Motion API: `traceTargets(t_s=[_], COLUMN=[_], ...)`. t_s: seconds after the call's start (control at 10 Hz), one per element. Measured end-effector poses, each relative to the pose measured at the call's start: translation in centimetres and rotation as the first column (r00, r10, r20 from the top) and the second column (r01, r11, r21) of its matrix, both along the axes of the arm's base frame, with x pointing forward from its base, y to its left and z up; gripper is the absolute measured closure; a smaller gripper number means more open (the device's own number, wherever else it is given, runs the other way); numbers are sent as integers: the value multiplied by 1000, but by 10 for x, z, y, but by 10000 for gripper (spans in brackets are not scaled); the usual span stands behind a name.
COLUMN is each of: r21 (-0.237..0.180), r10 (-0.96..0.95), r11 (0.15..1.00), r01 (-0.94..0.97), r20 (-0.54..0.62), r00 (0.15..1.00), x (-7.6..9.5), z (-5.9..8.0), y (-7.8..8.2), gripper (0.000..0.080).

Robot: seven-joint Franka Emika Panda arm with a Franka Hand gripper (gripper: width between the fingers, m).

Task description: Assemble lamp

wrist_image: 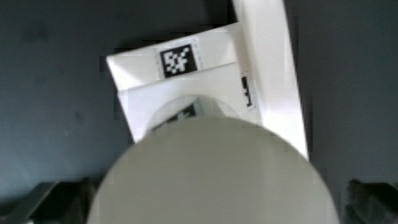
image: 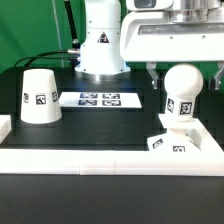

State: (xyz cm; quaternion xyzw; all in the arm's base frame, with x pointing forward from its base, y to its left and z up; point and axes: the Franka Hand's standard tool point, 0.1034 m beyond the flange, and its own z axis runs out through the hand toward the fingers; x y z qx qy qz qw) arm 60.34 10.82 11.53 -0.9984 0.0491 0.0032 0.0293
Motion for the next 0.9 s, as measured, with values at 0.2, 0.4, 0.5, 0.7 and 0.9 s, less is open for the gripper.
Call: traceTargets(t_s=[0.2, 0.4, 0.5, 0.7, 0.9], r21=[-28, -39, -40, -43, -49], r10=[202, 352, 412, 543, 632], r11=[979, 935, 911, 839, 774], r01=[-202, -351, -411, -542, -631], r20=[12, 14, 14, 16, 15], r00=[979, 936, 911, 840, 775], x=[1, 0, 0, 0, 1], z=[0, -1, -1, -1, -1], y=[-1, -2, -2, -4, -5], gripper=[101, 101, 101, 101, 101])
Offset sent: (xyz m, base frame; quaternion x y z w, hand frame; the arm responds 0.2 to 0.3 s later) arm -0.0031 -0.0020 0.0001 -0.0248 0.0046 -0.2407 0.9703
